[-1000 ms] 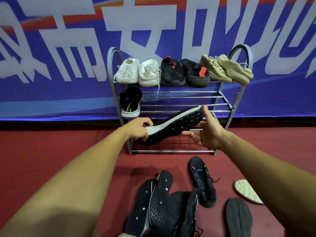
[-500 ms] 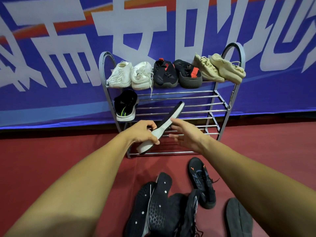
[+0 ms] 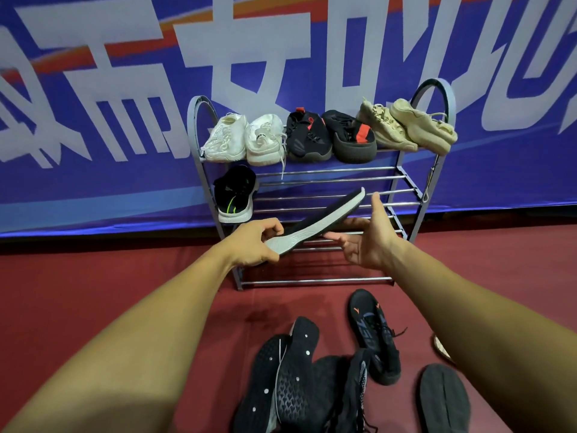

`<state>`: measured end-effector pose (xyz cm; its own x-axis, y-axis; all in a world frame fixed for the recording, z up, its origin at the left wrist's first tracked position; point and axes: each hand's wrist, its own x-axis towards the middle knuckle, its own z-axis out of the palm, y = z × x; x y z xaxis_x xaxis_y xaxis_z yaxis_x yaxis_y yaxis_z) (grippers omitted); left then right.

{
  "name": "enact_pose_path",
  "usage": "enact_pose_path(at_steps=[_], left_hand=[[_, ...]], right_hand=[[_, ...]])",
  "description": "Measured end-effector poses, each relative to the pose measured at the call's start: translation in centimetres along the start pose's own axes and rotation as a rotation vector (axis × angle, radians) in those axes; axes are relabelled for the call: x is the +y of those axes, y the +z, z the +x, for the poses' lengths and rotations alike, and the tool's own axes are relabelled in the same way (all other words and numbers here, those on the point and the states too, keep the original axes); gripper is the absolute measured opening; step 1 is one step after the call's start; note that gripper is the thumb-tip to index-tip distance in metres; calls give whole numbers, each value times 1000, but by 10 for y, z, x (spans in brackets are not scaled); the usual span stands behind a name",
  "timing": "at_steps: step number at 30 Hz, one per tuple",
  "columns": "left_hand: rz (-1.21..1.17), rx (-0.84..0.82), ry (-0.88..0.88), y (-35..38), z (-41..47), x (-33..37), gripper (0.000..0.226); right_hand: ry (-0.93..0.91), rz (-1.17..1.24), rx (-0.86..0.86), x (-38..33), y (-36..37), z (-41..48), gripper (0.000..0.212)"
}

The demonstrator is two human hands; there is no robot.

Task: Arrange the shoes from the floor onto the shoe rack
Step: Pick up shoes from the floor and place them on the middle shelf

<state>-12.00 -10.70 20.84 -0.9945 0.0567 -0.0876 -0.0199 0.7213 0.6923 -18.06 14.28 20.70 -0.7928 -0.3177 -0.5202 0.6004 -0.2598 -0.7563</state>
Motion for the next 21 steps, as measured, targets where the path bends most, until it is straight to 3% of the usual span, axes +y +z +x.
enact_pose_path(at_steps=[3,8,13,15,18,21], left_hand=[[106,27,21,-1,2,-3,41],[372,102,47,0,-2,-6,42],[475,255,85,-2,2,-11,41],[455,309,34,-2,8,-14,37],[238,236,-77,2,13,-11,31],[23,199,-142,4,17,-2,28]], right_hand=[[34,-6,-16,-6,-5,-2,100],[92,-60,-47,-16,-7,-11,48],[118,-89,-118,-12,2,-11,39],[74,-141,-172,-11,6,-16,29],[-10,-178,-240,-7,13,-18,21],[-48,-177,-236,1,17,-10,30]])
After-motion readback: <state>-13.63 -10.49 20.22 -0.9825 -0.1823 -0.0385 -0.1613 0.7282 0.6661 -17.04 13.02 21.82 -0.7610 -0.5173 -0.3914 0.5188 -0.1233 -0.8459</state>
